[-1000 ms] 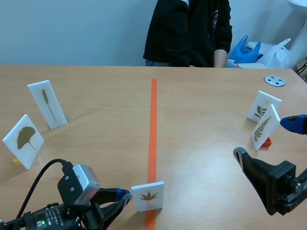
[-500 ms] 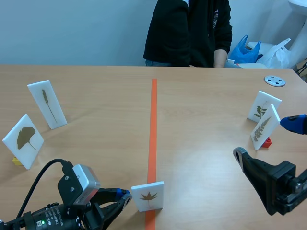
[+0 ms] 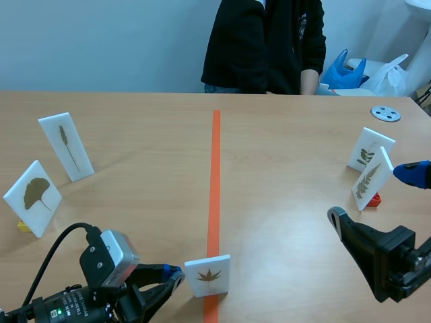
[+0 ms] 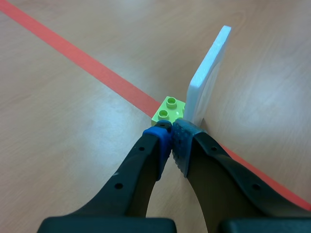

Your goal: Sort the leaf by its shape. The table is split by an orange tape line. A compound leaf with several leaflets goes to the left side, a simple leaf with one blade goes to the right side. Return to the home posture when a red brick is placed on the table.

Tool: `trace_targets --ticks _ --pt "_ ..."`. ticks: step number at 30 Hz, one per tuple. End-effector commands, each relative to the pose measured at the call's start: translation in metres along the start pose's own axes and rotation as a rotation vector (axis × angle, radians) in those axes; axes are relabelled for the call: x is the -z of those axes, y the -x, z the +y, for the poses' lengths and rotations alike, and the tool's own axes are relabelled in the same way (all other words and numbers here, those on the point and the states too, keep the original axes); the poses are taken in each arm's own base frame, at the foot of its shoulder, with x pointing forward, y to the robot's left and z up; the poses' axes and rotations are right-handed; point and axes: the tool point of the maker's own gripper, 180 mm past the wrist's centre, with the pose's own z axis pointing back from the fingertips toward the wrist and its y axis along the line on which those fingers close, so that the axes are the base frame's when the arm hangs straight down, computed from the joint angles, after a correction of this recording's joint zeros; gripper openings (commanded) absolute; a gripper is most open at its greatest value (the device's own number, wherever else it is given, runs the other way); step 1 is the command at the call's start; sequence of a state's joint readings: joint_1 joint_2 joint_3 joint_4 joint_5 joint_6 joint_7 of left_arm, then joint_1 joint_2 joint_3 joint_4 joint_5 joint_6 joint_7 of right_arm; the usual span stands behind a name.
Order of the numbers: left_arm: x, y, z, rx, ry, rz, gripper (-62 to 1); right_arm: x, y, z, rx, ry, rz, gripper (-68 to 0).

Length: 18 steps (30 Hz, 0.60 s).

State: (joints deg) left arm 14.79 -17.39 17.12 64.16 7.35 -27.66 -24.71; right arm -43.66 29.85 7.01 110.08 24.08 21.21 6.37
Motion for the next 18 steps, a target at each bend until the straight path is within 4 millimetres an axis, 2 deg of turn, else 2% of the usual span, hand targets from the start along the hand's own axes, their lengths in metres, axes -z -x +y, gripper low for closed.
trace_targets --ticks 1,6,18 --pt "-0.005 -0.007 0.002 0.001 -0.005 -0.026 -56.7 0.002 -0.010 -0.002 0.001 0.007 -0.040 -0.8" --pt "-0.023 -0.008 0.010 0.011 -0.041 -0.017 -56.7 0.002 -0.010 -0.002 0.001 0.007 -0.040 -0.8" --pt "-0.087 -0.037 0.037 0.020 -0.204 -0.018 -56.7 0.002 -0.010 -0.002 0.001 0.007 -0.040 -0.8"
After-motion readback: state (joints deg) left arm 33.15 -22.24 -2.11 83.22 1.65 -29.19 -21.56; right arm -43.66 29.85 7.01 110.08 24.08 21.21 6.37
